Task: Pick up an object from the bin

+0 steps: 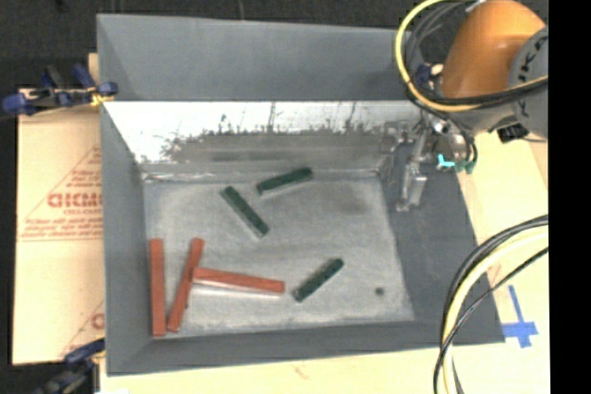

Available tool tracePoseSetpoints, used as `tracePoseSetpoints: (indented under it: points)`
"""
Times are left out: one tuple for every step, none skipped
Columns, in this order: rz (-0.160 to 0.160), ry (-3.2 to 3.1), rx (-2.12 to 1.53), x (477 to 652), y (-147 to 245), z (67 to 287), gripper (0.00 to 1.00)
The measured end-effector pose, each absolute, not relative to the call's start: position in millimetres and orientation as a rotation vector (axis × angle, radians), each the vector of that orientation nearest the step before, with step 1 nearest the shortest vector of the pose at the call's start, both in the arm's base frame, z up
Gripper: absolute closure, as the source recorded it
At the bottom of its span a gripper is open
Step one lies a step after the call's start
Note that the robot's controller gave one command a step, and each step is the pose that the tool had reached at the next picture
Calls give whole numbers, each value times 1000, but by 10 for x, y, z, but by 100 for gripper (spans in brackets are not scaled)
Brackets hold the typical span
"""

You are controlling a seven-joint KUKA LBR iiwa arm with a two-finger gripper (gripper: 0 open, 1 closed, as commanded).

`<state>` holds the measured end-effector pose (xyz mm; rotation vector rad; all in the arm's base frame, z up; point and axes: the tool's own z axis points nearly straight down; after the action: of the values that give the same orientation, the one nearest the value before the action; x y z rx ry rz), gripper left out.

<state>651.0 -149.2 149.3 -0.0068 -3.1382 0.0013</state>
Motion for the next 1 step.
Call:
tracePoseSetpoints:
  points:
    - [4,-3147,-3,6531,-1489,1546,0]
